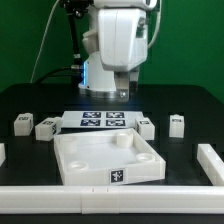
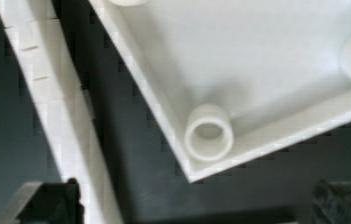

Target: Assemble one leg

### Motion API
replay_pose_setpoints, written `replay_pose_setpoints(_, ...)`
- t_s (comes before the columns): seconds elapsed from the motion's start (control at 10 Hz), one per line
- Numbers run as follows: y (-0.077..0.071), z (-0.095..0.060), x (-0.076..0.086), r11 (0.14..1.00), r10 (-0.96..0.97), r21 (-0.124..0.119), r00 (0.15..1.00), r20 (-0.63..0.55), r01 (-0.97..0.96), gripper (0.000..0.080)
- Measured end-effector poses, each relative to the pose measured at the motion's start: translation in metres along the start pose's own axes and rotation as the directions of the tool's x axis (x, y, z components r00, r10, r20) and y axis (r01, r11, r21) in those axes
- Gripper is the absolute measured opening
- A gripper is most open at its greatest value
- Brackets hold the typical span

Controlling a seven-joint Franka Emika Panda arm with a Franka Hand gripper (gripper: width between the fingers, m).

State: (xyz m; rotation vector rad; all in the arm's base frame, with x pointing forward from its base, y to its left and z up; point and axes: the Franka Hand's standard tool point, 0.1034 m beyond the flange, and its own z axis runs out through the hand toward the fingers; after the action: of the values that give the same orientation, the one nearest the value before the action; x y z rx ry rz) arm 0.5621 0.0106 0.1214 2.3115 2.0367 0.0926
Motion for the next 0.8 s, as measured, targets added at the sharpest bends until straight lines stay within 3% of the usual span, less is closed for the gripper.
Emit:
replay_pose_setpoints(0.2,-0.008,0.007,-0.013,0.998,0.053,0.027,0.999,0.001,-0.053,0.0650)
replay_pose_setpoints(0.6,-0.007,0.006,-0.012,0.999,0.047,0.023,0.999,0.003,-0.047,0.0650)
replay_pose_setpoints(0.8,-0.011,0.015,-0.031,0.979,-0.204,-0.008,0.979,-0.002,0.204,0.0650)
